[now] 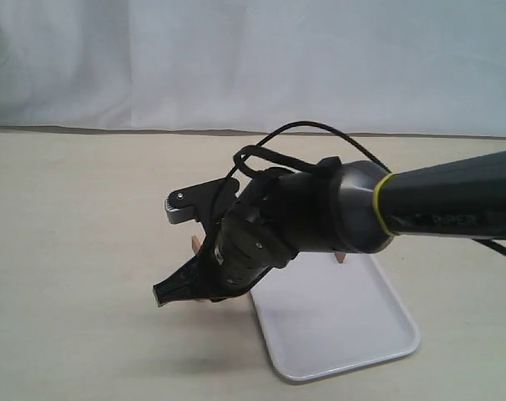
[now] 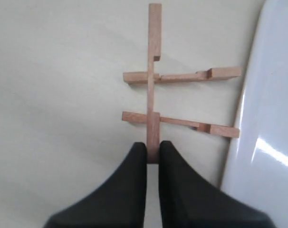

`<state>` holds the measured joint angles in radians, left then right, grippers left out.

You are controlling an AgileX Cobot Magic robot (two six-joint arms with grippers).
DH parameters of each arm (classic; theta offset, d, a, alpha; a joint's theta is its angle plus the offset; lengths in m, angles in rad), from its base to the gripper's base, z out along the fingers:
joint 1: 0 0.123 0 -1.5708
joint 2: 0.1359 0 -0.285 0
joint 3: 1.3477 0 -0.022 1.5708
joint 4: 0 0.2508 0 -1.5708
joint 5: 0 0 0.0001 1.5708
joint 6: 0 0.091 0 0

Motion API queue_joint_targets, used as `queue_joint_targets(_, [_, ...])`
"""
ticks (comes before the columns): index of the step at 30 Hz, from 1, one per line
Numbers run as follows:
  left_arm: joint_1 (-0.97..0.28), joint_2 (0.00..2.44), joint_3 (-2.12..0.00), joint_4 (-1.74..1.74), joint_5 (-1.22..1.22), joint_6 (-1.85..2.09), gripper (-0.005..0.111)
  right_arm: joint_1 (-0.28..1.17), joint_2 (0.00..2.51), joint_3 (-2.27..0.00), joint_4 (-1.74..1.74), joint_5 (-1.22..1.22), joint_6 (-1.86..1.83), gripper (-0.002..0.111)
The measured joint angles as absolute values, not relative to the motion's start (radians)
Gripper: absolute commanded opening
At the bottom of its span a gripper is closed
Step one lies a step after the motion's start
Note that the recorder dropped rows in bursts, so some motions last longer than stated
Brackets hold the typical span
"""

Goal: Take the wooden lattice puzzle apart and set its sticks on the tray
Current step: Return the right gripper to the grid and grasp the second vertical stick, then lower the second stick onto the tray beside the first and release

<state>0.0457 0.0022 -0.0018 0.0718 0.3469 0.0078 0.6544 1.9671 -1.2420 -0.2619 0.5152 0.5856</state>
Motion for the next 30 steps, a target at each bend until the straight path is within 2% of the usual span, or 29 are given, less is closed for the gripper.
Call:
queue_joint_targets(10, [0.046, 0.002, -0.002, 0.072, 0.347, 0.008, 0.0, 0.654, 1.773, -1.242, -0.28, 0.68, 0.497, 0.005])
queue_joint_targets(17, [0.046, 0.002, -0.002, 0.072, 0.347, 0.008, 0.0, 0.642, 1.666, -1.154, -0.386, 0.767, 0.518, 0.005])
queue_joint_targets(23, [0.046, 0.002, -0.002, 0.072, 0.347, 0.008, 0.0, 0.549, 1.654, -1.009, -0.396, 0.745, 0.541, 0.005])
queue_joint_targets(30, [0.046, 0.002, -0.002, 0.072, 0.347, 0.008, 0.0, 0.388, 1.654, -0.861, -0.397, 0.577, 0.584, 0.005])
